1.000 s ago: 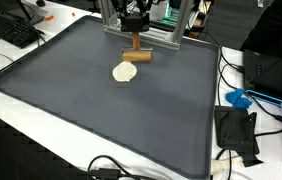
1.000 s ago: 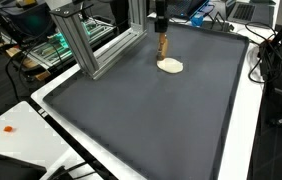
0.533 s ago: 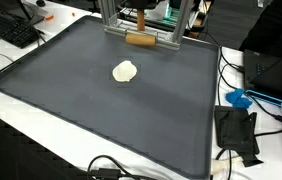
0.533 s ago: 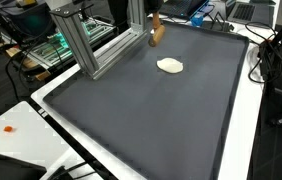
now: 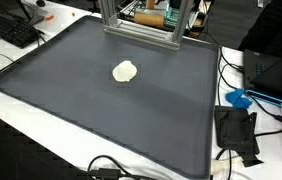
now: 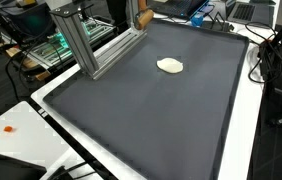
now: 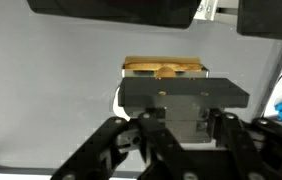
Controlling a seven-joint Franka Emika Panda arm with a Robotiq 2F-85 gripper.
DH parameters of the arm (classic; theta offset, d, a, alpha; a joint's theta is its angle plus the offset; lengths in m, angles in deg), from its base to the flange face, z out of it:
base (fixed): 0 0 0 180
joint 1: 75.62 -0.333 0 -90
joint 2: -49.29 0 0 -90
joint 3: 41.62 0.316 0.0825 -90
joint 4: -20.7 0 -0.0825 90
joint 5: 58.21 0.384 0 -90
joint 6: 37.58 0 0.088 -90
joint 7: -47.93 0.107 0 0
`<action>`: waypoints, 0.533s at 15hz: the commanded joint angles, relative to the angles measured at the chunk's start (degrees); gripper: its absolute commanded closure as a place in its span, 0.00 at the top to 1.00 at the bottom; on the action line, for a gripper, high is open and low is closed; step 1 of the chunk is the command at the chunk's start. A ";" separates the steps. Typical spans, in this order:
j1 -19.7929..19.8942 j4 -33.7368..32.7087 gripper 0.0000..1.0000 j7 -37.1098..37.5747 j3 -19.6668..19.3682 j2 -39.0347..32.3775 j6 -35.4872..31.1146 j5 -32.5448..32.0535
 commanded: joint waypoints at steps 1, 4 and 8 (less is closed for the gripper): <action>-1.56 4.07 0.22 3.01 1.20 7.46 2.84 -0.11; -2.39 5.65 0.22 4.55 2.38 10.55 4.50 -0.02; -3.13 7.12 0.22 6.41 3.61 13.58 6.48 0.05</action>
